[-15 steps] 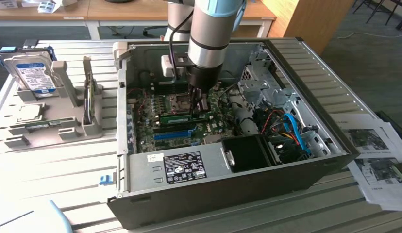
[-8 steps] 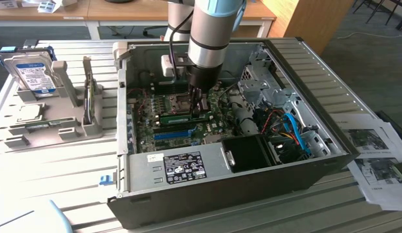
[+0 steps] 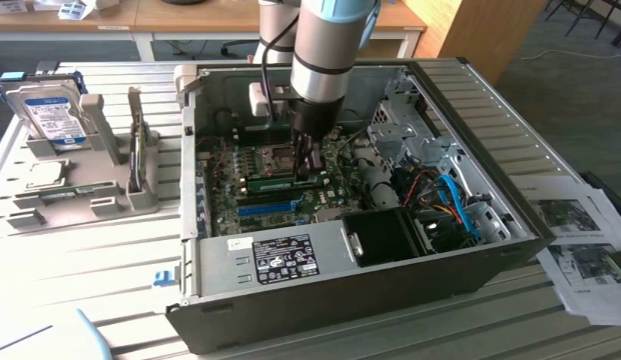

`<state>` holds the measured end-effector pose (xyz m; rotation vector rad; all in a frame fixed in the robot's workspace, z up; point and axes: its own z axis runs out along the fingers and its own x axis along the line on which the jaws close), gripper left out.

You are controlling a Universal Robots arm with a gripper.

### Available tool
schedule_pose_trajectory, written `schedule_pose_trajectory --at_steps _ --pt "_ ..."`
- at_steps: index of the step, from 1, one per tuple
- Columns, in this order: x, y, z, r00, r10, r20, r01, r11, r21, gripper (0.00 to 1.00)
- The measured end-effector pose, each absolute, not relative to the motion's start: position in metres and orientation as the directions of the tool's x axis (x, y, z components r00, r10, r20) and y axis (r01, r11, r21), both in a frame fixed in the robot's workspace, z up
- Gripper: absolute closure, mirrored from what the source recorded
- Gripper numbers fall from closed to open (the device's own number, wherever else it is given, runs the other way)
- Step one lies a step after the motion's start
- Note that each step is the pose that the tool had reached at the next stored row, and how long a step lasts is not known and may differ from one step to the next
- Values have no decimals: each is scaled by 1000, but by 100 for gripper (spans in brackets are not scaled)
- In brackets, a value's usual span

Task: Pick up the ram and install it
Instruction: 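Insert the ram into the slot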

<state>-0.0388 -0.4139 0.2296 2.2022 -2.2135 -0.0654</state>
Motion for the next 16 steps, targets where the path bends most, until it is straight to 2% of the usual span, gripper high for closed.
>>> schedule_pose_trajectory --at_steps 16 --pt "-39 -414 244 -5 -1000 -16 -999 5 43 76"
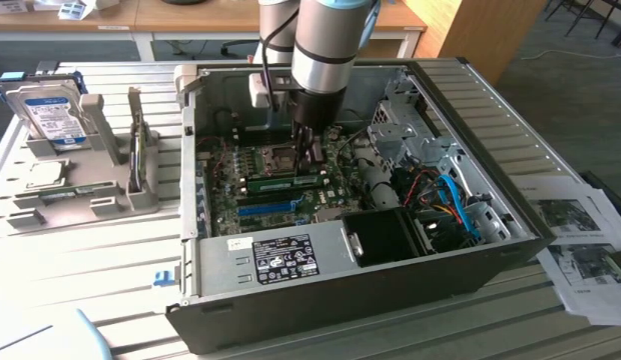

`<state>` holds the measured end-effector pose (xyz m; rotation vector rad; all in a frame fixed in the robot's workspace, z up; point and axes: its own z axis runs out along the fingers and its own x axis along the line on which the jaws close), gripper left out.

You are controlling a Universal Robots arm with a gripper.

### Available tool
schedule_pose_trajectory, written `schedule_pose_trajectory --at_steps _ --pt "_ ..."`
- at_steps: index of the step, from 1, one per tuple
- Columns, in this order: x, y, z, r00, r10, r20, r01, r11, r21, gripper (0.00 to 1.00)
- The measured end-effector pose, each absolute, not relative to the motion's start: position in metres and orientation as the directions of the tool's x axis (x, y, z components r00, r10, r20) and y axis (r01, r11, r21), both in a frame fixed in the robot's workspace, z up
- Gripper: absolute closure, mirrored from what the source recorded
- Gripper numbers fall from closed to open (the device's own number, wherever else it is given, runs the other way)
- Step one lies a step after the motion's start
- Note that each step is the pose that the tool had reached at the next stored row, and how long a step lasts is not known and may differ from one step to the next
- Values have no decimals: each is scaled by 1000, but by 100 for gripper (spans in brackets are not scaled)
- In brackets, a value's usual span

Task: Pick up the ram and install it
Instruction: 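Insert the ram into the slot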

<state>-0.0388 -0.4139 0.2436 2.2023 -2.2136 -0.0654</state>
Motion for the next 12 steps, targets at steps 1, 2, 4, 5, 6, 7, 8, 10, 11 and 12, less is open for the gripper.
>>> schedule_pose_trajectory --at_steps 1,2,4,5,6,7,8,10,11,12 --pt "-39 -414 244 -6 -1000 -16 -999 5 43 76" --pt "-39 -414 245 -6 -1000 -16 -999 5 43 76" --pt "-39 -414 247 -5 -1000 -16 -999 5 43 76" --pt "-39 -414 248 -5 -1000 -16 -999 5 43 76" --pt "-39 -414 249 -5 -1000 -17 -999 5 43 76" --pt "-39 -414 250 -6 -1000 -17 -999 5 43 76" --pt "-39 -414 251 -5 -1000 -17 -999 5 43 76" --pt "-39 -414 254 -5 -1000 -16 -999 5 43 76" --pt "-39 -414 255 -5 -1000 -17 -999 5 43 76" --pt "-39 -414 256 -5 -1000 -17 -999 5 43 76"
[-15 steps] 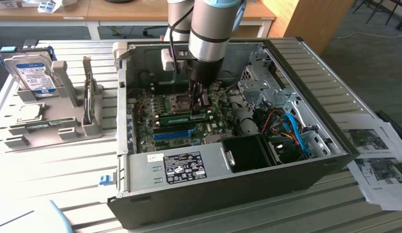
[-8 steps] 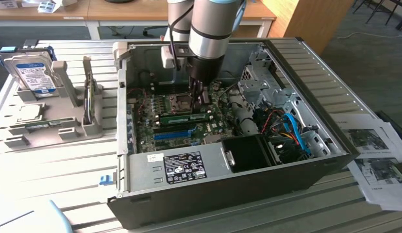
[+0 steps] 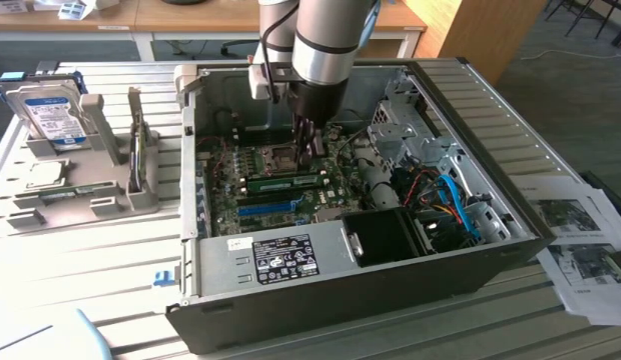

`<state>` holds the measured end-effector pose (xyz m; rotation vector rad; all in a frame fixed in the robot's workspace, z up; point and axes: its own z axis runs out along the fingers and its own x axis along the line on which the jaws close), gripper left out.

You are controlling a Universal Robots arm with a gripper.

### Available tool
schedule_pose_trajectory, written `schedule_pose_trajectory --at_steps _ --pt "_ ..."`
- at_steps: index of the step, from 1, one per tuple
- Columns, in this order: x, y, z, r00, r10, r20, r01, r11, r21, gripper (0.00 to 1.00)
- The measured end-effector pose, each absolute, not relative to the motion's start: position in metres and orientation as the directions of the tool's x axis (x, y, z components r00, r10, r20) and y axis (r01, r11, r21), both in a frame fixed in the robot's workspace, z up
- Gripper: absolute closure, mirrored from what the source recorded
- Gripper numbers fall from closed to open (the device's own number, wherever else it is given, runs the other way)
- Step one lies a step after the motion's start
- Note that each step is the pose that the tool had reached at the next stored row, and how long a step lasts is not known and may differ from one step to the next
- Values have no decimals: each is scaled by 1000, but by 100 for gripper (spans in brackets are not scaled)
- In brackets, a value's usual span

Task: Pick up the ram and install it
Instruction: 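Insert the ram into the slot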

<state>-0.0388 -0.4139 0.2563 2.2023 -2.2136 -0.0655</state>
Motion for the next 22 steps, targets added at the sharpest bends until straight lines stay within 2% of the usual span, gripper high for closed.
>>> schedule_pose_trajectory --at_steps 22 --pt "-39 -414 288 -5 -1000 -16 -999 5 43 76"
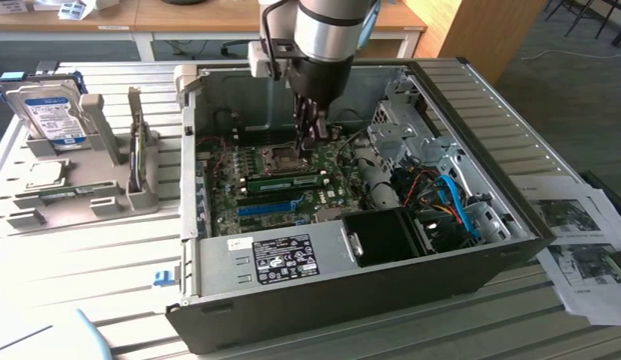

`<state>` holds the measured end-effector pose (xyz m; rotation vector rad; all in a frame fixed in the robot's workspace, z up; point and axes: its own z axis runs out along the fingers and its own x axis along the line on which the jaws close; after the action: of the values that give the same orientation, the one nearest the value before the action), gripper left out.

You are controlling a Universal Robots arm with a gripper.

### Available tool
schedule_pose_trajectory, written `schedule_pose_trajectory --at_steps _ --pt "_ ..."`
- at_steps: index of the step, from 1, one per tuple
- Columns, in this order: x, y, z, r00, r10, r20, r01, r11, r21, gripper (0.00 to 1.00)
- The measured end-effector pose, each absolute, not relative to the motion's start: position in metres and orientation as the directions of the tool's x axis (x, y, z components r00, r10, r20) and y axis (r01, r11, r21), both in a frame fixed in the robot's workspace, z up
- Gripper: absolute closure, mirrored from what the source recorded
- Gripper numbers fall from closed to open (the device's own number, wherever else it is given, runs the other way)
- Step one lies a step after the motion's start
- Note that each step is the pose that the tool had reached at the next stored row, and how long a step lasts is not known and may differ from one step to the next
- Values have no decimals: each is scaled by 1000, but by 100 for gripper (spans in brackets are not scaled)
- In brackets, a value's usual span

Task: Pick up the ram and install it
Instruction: 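Insert the ram into the slot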

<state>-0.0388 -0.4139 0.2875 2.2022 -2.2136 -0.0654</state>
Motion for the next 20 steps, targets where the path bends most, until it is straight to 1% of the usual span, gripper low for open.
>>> schedule_pose_trajectory --at_steps 20 --pt "-39 -414 312 -6 -1000 -16 -999 5 43 76"
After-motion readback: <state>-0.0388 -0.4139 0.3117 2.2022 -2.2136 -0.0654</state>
